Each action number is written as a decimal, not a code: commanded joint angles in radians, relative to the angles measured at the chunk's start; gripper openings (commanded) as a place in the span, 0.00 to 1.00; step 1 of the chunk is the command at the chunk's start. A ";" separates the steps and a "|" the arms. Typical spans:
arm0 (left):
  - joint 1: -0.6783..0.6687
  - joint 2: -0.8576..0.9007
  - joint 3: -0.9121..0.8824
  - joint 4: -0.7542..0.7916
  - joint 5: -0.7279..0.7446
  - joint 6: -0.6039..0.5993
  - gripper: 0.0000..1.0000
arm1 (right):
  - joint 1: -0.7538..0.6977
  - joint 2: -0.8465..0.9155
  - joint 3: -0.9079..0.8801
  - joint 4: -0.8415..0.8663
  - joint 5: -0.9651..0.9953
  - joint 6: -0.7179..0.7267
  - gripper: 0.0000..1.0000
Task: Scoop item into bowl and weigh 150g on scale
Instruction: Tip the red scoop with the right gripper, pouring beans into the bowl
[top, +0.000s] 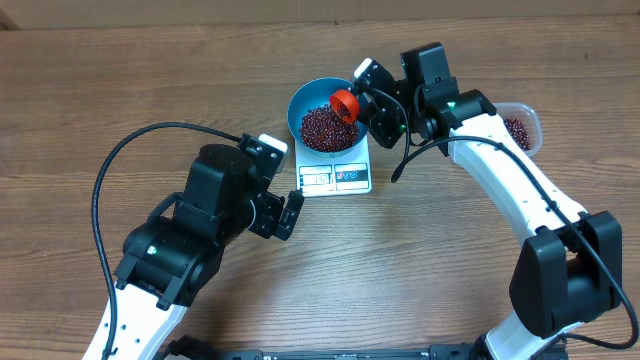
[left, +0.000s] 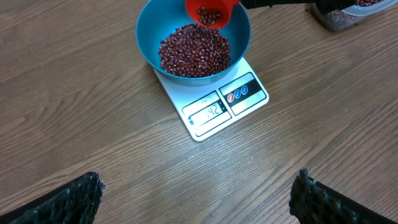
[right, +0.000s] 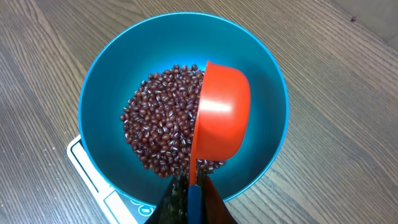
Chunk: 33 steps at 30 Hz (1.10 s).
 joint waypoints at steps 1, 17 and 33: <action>-0.006 -0.006 -0.003 0.001 -0.006 -0.006 0.99 | 0.004 0.001 0.035 0.006 0.003 -0.016 0.04; -0.006 -0.006 -0.003 0.001 -0.006 -0.006 1.00 | 0.004 0.001 0.035 0.005 0.003 -0.196 0.03; -0.006 -0.006 -0.003 0.001 -0.006 -0.006 0.99 | 0.004 0.001 0.035 -0.004 0.003 -0.196 0.03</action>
